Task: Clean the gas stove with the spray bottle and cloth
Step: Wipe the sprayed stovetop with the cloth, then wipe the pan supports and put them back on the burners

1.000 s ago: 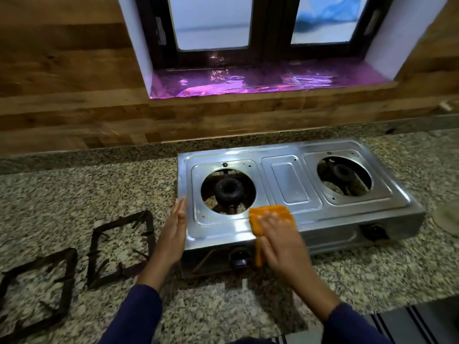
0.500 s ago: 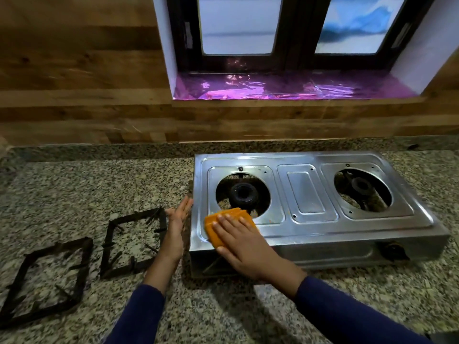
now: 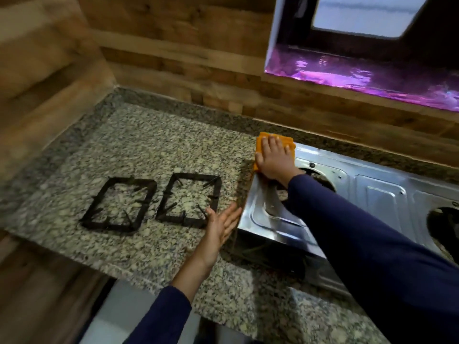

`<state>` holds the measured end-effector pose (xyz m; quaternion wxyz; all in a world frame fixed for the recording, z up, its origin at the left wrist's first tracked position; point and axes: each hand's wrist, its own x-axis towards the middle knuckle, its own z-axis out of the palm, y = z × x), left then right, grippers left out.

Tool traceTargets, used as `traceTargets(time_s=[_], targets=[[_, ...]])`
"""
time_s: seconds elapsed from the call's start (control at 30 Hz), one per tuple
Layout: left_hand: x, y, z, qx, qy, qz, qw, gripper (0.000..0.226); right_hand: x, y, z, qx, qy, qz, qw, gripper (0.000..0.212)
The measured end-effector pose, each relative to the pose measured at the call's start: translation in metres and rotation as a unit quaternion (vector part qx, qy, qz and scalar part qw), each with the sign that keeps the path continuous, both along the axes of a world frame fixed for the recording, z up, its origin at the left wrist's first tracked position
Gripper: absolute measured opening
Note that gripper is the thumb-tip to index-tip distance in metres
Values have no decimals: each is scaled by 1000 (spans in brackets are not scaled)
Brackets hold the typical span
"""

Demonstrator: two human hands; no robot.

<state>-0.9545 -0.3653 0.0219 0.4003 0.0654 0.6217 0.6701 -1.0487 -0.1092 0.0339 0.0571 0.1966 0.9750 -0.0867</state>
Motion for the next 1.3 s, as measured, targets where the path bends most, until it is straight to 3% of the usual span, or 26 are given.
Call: traceTargets(time_s=[0.27, 0.43, 0.6, 0.67, 0.8, 0.97, 1.07, 1.2, 1.3], targets=[[4, -4, 3, -22, 16, 16, 1000, 98, 0, 0, -4, 16, 58, 94, 994, 42], [-12, -41, -2, -82, 55, 117, 988, 70, 78, -68, -6, -32, 114, 184, 976, 46], [-43, -95, -11, -219, 20, 285, 933, 36, 147, -145, -19, 4, 192, 207, 959, 30], [-59, -109, -14, -243, 15, 304, 921, 32, 155, -170, -23, -5, 201, 207, 957, 29], [-91, -115, -22, -298, 57, 252, 919, 35, 150, -194, -21, -69, 195, 186, 960, 35], [-121, -105, -19, -400, 104, 78, 907, 46, 97, -216, -20, -191, 236, 82, 949, 37], [-133, -99, -23, -452, 142, 0, 881, 42, 66, -230, -50, -92, 212, 76, 970, 27], [-148, -97, -36, -487, 194, -37, 850, 36, 73, -242, -98, -29, 95, 86, 991, 59], [-153, -95, -36, -488, 178, -63, 852, 52, 84, -241, -113, -33, 122, 77, 989, 62]])
